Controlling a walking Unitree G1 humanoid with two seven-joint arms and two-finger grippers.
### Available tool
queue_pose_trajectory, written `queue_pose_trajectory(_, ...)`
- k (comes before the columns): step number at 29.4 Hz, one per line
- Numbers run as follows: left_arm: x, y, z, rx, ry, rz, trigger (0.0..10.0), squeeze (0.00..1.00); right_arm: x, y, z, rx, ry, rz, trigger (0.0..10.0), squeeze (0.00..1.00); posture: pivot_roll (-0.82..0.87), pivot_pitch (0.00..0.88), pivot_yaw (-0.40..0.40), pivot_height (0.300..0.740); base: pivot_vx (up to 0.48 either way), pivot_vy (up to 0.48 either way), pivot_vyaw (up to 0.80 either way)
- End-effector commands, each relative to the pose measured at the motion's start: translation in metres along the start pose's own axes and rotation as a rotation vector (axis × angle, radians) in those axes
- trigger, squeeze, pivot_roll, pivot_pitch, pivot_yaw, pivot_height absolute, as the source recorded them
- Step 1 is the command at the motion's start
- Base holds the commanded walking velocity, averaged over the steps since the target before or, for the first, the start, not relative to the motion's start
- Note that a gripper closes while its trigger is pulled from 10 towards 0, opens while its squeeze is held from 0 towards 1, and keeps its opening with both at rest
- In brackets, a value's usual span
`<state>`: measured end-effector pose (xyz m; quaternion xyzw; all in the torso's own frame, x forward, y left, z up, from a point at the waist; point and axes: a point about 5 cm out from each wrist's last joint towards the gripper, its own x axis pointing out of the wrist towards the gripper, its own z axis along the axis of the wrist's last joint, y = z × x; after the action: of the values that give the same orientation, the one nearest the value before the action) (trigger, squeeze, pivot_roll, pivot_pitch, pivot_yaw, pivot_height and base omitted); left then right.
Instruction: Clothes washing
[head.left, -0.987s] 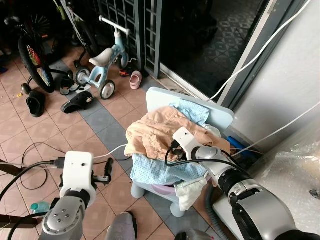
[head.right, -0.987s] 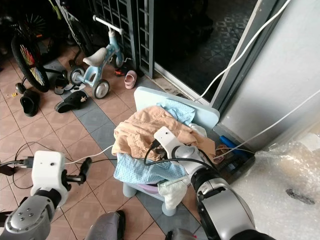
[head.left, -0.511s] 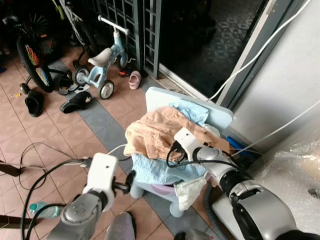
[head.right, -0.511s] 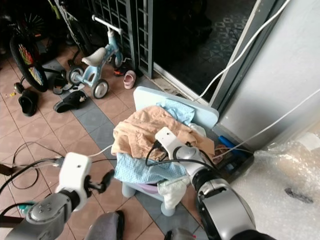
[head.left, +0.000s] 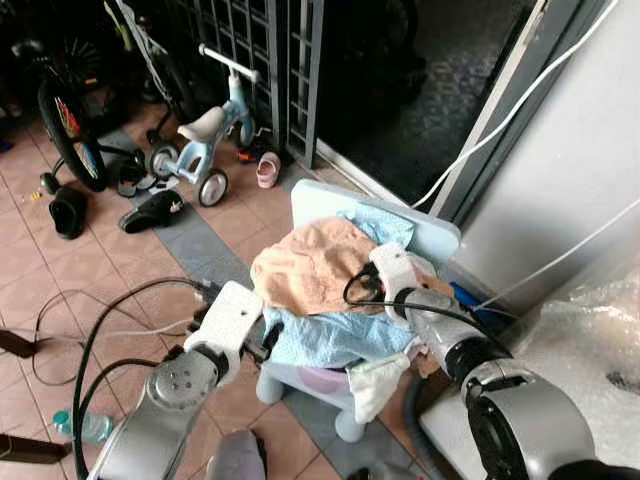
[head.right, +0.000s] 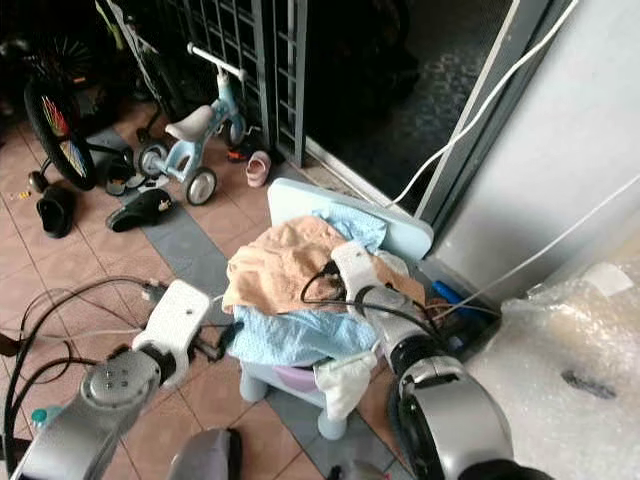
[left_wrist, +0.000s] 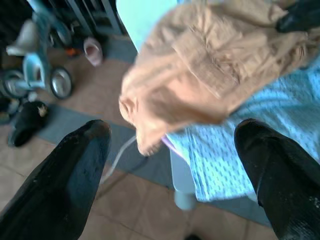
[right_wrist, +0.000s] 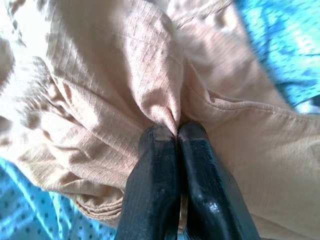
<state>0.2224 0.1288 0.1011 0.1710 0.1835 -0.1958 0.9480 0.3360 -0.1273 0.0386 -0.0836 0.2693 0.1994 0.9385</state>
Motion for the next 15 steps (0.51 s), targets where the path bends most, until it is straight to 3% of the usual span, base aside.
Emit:
queue_pose_trajectory(1, 0.004, 0.006, 0.008, -0.007, -0.056, 0.048, 10.0, 0.0, -0.003, -0.012, 0.024, 0.059, -0.127, -0.037, 0.0, 0.0, 0.11, 0.0, -0.091, 0.74, 0.0, 0.0, 0.0)
queue_pose_trajectory(2, 0.007, 0.012, 0.013, -0.009, -0.086, 0.096, 10.0, 0.0, -0.007, -0.018, 0.036, 0.102, -0.221, -0.048, 0.0, 0.0, 0.1, 0.0, -0.09, 0.74, 0.0, 0.0, 0.0)
queue_pose_trajectory(6, 0.011, 0.024, 0.018, -0.029, -0.127, 0.211, 10.0, 0.0, -0.025, -0.029, 0.057, 0.161, -0.428, -0.094, 0.0, 0.0, 0.07, 0.0, -0.076, 0.74, 0.0, 0.0, 0.0)
queue_pose_trajectory(7, 0.011, 0.024, 0.018, -0.029, -0.127, 0.211, 10.0, 0.0, -0.025, -0.029, 0.057, 0.161, -0.428, -0.094, 0.0, 0.0, 0.07, 0.0, -0.076, 0.74, 0.0, 0.0, 0.0)
queue_pose_trajectory(9, 0.018, 0.031, 0.024, -0.054, -0.168, 0.265, 10.0, 0.0, -0.042, -0.032, 0.068, 0.182, -0.558, -0.14, 0.0, 0.0, 0.04, 0.0, -0.052, 0.74, 0.0, 0.0, 0.0)
queue_pose_trajectory(15, 0.026, 0.034, 0.046, -0.043, -0.272, 0.276, 10.0, 0.0, -0.061, -0.021, 0.082, 0.17, -0.681, -0.136, 0.0, 0.0, 0.02, 0.0, -0.028, 0.74, 0.0, 0.0, 0.0)
